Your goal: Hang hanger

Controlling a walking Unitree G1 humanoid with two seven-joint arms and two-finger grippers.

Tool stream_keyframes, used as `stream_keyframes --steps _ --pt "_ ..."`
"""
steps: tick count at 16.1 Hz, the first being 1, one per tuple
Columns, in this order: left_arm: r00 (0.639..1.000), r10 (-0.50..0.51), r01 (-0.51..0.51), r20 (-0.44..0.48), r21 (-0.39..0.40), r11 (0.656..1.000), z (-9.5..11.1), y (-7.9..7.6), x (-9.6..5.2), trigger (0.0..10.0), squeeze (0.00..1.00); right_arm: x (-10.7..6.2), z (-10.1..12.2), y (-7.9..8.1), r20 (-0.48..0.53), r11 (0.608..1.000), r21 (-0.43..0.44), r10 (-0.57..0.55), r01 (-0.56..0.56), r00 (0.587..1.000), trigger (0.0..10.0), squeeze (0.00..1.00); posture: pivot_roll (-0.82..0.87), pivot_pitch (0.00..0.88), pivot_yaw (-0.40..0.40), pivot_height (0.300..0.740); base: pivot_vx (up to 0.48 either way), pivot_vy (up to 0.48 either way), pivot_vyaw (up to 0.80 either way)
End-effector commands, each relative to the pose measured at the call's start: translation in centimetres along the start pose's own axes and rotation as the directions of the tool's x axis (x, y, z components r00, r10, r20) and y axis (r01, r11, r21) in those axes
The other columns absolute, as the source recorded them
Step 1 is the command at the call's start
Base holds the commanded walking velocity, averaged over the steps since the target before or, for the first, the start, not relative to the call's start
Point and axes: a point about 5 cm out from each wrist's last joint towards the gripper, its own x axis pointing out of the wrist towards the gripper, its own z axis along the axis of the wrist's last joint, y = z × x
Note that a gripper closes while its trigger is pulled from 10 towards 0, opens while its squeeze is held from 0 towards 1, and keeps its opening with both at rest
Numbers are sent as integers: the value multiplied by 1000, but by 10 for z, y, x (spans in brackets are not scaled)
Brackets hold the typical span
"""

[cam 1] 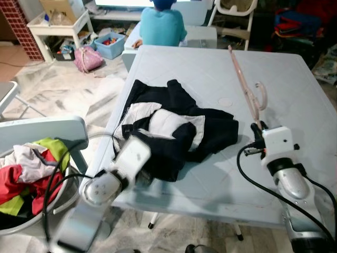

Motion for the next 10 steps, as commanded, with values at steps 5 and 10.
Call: stream_keyframes --steps 5,10 --pt "1000 14 -18 18 221 975 16 25 -16 10000 0 0 -15 9 -71 999 35 33 -30 997 0 0 -7 64 4 740 0 0 0" --pt "909 403 -412 107 85 907 -5 35 -35 10000 0 1 -17 9 -80 999 42 34 -31 996 0 0 0 72 7 740 0 0 0"
